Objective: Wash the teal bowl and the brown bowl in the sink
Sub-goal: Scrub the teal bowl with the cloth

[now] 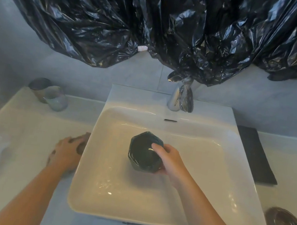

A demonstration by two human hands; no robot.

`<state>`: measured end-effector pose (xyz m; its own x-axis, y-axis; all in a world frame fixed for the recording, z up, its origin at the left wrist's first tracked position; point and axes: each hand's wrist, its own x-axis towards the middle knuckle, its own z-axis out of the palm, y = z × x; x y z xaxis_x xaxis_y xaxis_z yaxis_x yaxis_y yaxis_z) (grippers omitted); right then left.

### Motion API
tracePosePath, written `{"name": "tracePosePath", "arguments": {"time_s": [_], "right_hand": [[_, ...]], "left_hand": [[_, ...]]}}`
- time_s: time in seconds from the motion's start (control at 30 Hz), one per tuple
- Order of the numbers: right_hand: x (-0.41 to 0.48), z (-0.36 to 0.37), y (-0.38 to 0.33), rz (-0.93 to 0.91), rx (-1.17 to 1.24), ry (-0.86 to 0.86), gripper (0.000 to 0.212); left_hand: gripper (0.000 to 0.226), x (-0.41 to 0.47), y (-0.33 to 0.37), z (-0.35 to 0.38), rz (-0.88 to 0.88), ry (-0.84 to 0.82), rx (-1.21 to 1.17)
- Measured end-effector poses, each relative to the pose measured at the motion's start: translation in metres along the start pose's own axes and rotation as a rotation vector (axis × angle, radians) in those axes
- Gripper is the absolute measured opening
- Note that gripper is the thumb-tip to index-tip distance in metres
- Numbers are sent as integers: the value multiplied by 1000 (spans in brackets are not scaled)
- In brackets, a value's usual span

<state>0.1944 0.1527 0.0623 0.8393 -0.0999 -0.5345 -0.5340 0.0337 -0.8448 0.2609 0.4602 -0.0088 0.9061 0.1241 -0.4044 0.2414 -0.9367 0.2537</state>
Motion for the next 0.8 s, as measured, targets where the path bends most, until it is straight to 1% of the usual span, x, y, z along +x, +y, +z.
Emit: {"name": "tracePosePath", "arguments": {"time_s": [0.03,0.07,0.13,0.17,0.23,0.3,0.33,0.37,0.43,0.5,0.53,0.57,0.63,0.67,0.73,0.8], "right_hand": [[1,1,1,0,-11,10,25],[1,2,1,2,-16,21,25],[3,2,2,7,-12,39,27],[4,1,2,10,-9,47,28],[4,-2,2,13,-2,61,29],[4,-5,1,8,19,73,29],[4,-7,-1,8,27,79,28],[3,-8,-2,10,35,84,27],[1,-11,-5,10,60,97,27],[0,-14,-8,-2,61,126,27],[-1,-16,-10,-14,49,147,28],[-1,-18,-11,-27,35,168,29],[-2,-22,-15,-42,14,207,32],[-3,-24,-17,-42,0,228,35],[-5,-29,-20,-44,-42,265,39],[-7,-34,-20,-42,-74,282,41]], "left_hand": [[66,1,-2,8,2,-22,58],[64,0,-4,14,7,1,111],[53,4,-10,22,24,127,125],[49,5,-13,21,23,187,74],[45,11,-16,14,29,269,-141],[43,6,-5,-6,91,401,-326],[42,0,5,-18,148,487,-368],[40,-8,17,-32,229,576,-360],[37,-26,46,-59,465,748,-258],[34,-43,75,-82,707,818,-166],[35,-49,88,-88,807,803,-139],[37,-56,102,-91,890,749,-114],[48,-69,128,-89,979,548,-71],[52,-76,140,-85,972,439,-60],[53,-86,161,-74,866,278,-92],[40,-90,181,-64,815,228,-63]]}}
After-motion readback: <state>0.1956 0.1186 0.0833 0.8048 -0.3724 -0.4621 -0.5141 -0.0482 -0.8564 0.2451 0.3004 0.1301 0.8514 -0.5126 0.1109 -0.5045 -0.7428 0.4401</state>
